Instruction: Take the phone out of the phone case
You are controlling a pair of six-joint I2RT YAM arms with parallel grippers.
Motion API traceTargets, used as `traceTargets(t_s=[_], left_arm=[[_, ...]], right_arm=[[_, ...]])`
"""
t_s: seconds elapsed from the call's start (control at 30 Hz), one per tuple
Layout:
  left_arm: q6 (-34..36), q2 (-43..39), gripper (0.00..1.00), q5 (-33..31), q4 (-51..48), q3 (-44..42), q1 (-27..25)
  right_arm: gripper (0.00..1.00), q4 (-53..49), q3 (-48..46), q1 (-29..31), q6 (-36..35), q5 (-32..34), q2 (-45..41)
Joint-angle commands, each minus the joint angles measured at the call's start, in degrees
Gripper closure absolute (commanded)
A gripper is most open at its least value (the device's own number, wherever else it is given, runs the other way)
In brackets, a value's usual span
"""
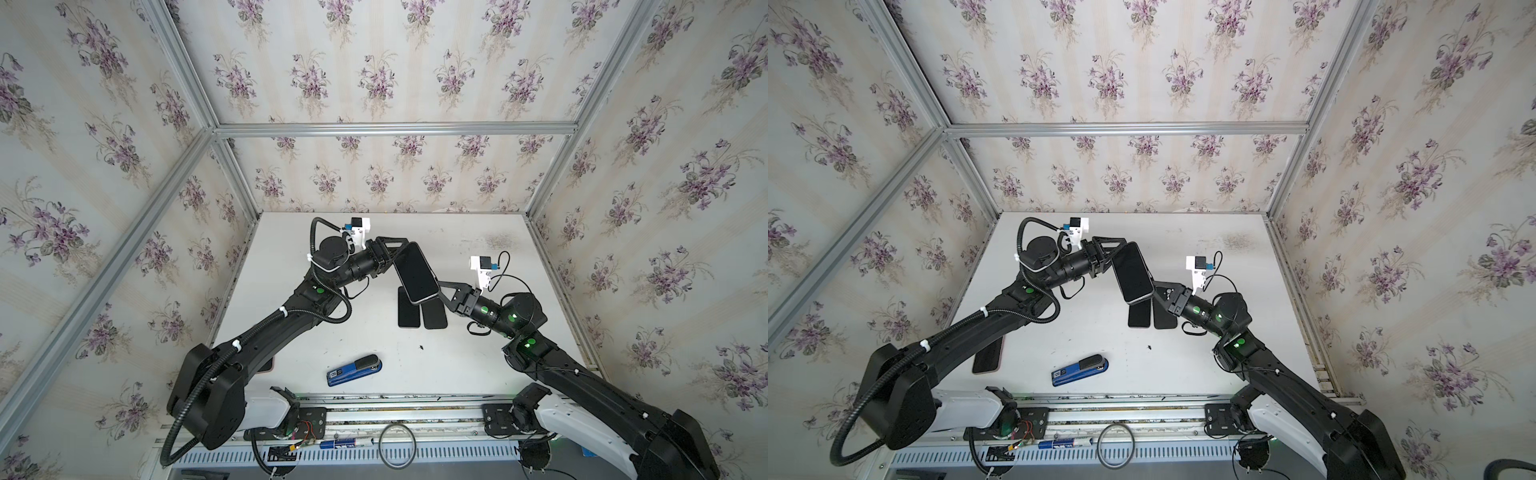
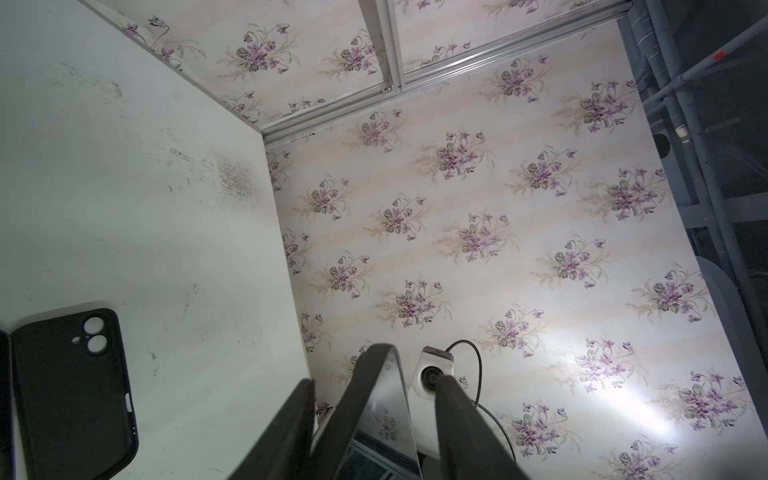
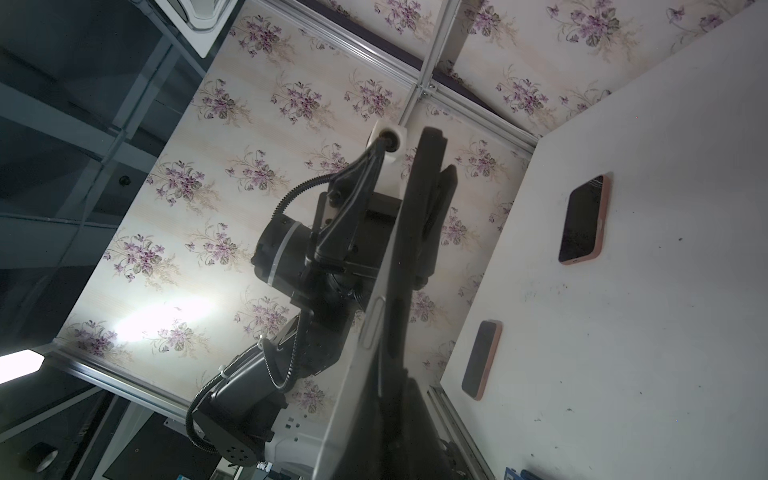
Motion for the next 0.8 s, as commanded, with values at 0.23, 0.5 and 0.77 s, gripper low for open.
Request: traceTargets(t_s=[0.23,0.5,0.77], left_arm=[[4.3,3.8,0.14,-1.4,0.2,-0.1,-0.3],[8.7,7.6,0.05,-3.2,-7.5,1.5,-0.4],[16.9,7.7,0.01,-6.1,-13.5,3.9,-1.9]], right_arm=[[1.00,-0.6,-2.2,-3.6,1.1,2.5,-0.3],[1.00,-4.2,-5.7,-7.1,2.8,5.1,-2.8],[1.00,-5.7,-8.0,-10.2,3.8,4.7,-3.4]])
